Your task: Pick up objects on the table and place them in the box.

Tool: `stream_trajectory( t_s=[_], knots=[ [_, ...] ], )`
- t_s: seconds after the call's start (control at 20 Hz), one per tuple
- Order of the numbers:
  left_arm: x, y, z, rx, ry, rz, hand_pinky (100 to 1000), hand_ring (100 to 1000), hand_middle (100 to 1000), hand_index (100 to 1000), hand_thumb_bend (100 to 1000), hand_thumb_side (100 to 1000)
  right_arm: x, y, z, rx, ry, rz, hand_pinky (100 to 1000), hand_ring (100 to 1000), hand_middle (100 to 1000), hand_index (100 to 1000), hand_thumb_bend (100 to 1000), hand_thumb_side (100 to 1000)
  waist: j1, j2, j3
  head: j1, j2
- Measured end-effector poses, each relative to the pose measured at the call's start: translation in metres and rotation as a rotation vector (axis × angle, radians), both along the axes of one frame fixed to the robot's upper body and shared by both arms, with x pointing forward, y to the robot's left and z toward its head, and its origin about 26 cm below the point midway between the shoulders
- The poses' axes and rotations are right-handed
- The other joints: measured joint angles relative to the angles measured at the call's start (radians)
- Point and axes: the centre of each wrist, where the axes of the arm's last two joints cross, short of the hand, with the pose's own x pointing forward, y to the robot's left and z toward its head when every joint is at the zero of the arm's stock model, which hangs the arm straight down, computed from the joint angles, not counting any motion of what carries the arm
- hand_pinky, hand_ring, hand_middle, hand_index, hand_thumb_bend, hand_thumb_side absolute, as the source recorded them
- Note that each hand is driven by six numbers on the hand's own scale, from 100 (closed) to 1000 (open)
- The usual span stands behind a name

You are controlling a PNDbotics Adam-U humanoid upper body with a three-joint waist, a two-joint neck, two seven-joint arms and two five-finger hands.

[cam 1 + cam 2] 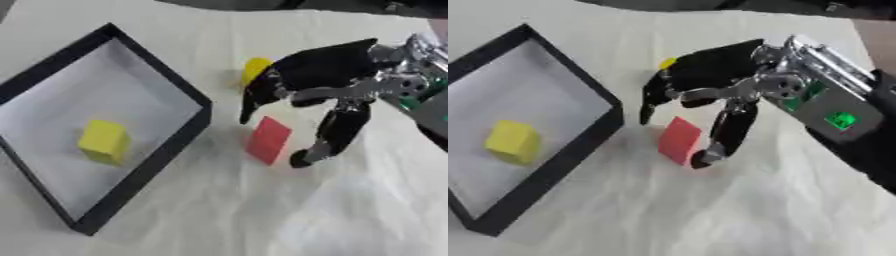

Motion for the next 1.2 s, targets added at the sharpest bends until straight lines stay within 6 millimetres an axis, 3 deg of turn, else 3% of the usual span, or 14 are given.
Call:
stream_trajectory(
  t_s=[0.15, 1.2],
  knots=[
    [0.0, 0.0, 0.0, 0.0, 0.0, -0.001, 788, 836, 821, 905, 622, 717, 0.004, -0.002, -0.003, -0.014, -0.003, -0.01, 873, 812, 737, 801, 539, 100, 0.003, 0.001, 0.002, -0.001, -0.002],
    [0.001, -0.001, -0.001, -0.006, -0.004, -0.013, 791, 841, 823, 906, 616, 725, 0.027, -0.01, -0.026, -0.033, 0.04, -0.082, 864, 789, 702, 777, 524, 100, 0.004, 0.019, 0.015, -0.005, -0.013]
  ],
)
